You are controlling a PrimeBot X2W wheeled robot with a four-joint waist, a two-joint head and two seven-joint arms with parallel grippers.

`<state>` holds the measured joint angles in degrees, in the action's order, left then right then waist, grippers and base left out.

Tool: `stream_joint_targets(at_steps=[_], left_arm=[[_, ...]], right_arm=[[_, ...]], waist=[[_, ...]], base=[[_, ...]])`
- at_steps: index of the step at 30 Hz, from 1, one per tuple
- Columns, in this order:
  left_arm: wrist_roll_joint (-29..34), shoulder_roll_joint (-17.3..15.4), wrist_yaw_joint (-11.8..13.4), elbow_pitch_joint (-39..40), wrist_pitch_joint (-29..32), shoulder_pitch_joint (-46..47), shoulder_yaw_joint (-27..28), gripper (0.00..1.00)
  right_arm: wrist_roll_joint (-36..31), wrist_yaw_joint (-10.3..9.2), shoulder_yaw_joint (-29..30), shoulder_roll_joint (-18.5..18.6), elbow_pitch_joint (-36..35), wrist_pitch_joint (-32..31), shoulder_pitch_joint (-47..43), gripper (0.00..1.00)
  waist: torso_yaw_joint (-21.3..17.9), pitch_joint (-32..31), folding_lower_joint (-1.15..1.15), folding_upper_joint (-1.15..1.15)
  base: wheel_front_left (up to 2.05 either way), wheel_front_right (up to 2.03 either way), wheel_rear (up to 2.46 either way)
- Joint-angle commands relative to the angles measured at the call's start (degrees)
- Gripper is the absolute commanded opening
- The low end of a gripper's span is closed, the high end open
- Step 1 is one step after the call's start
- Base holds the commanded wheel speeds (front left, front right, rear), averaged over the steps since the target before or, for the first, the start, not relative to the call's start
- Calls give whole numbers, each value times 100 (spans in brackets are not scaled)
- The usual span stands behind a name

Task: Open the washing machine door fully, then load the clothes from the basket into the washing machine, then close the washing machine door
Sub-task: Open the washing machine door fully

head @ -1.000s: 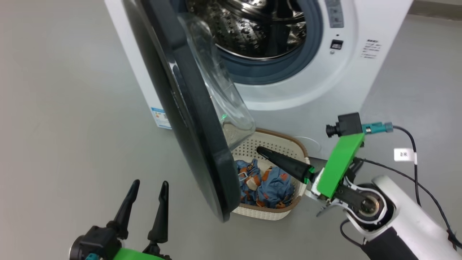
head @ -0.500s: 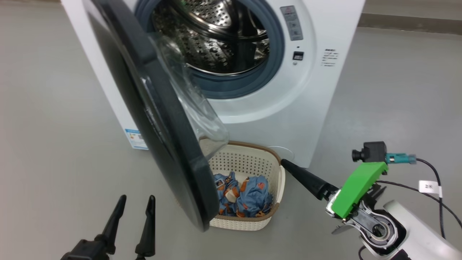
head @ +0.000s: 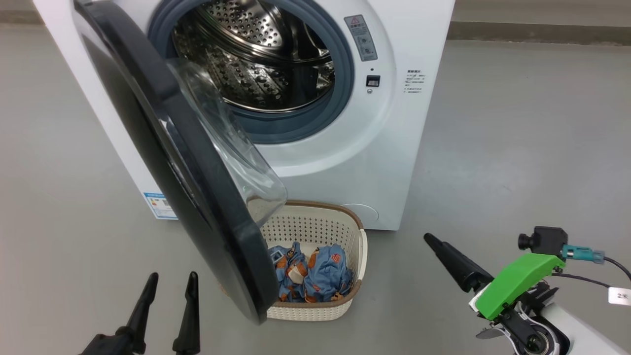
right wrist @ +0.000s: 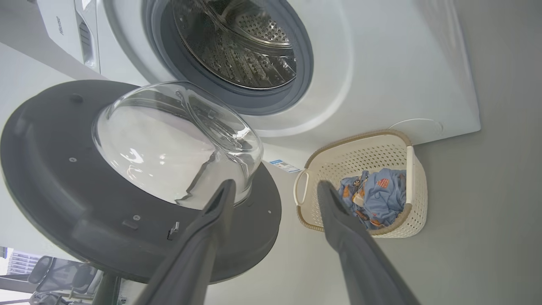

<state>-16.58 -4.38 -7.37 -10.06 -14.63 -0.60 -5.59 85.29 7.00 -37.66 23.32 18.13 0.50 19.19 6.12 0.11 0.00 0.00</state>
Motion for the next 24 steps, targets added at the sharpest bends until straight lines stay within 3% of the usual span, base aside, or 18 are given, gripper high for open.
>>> stream_joint_targets(at_steps=[1,13,24], left_arm=[[8,-64,-12,159,-37,28,197,100],[6,-65,-12,159,-37,10,204,100],[12,-78,-12,181,-37,-6,225,100]], right_arm=[[4,48,-58,98,-54,181,-74,100],[-625,48,-130,257,414,1428,-138,100],[-2708,48,1449,-236,154,1448,-798,100]], waist=[[-39,0,0,0],[-40,1,0,0],[-7,-24,0,0]], base=[[0,0,0],[0,0,0],[0,0,0]])
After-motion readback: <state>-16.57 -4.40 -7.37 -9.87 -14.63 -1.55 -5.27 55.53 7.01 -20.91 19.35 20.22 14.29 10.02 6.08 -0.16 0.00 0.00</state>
